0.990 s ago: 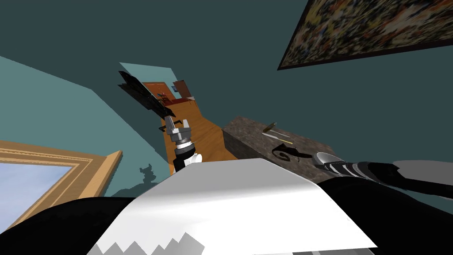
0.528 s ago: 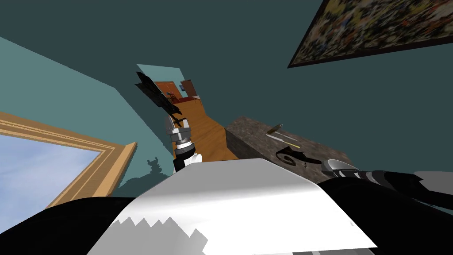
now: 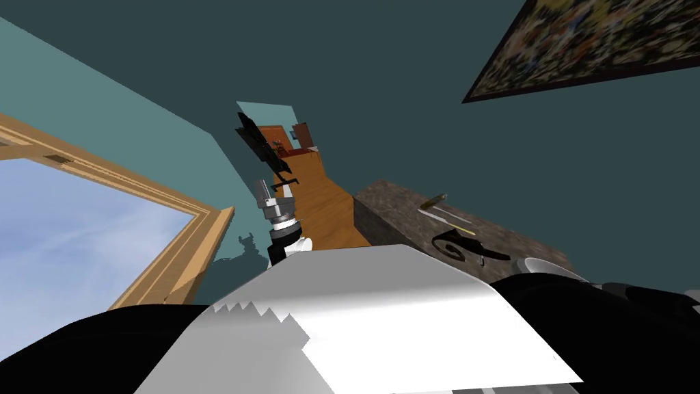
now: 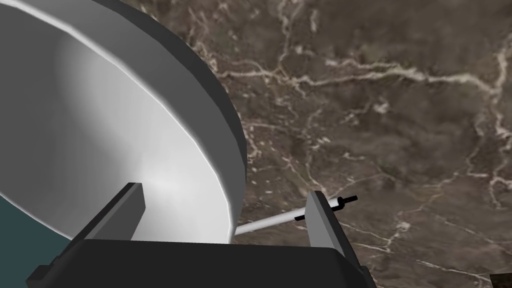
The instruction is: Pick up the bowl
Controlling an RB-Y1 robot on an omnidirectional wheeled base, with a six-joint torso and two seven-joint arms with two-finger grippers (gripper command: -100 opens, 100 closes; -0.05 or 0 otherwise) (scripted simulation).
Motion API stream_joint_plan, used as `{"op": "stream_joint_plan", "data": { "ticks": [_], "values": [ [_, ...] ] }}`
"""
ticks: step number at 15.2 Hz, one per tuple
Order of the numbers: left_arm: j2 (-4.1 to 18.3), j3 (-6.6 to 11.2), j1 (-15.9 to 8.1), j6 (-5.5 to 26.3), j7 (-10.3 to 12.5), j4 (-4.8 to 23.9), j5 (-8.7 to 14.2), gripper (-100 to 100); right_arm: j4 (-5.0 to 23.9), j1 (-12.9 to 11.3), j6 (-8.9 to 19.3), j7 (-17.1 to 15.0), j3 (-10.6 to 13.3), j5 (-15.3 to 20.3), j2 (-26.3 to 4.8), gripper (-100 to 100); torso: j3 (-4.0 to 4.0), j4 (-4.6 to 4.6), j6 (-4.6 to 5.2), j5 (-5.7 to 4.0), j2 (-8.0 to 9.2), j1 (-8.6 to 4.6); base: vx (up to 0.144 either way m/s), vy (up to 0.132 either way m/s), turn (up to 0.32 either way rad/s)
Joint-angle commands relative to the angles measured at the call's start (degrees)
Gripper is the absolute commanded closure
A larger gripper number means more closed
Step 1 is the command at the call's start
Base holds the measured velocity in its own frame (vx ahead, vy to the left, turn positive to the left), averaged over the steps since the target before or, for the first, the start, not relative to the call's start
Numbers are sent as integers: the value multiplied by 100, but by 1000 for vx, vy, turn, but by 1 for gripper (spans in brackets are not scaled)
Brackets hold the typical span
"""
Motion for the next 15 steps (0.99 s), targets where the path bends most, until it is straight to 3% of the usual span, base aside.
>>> {"op": "stream_joint_plan", "data": {
  "ticks": [1,2,4,6,7,11,12,15],
  "values": [
    [0,0,0,0,0,0,0,0,253,-111,-105,18,85,18,161,-100,0,0,0,0,0,0,-34,8,111],
    [0,0,0,0,0,0,0,0,253,-111,-105,18,85,18,161,-100,-1,-1,-2,-1,-1,0,-36,10,139],
    [0,-1,-1,0,0,0,0,0,582,-193,-220,46,174,-4,389,-100,-3,-1,-6,0,-3,1,-49,17,281],
    [0,0,-1,0,0,0,0,0,485,-158,-182,36,145,-5,327,-100,0,0,-4,0,1,2,-44,10,132],
    [0,0,0,0,0,0,0,0,499,-158,-190,39,147,-9,336,100,-2,-1,-1,1,-3,0,-11,2,0],
    [0,0,1,0,0,0,0,0,493,-155,-203,38,151,-7,338,100,-7,-2,-1,1,-14,-5,-1,0,0],
    [0,0,1,0,0,0,0,0,253,-111,-105,18,85,18,161,100,-8,-2,-1,0,-15,-6,42,-12,-316],
    [1,1,2,-1,0,-1,0,0,88,-70,-47,4,41,29,47,100,-18,-8,12,3,-31,-9,68,-14,-287]
  ]
}}
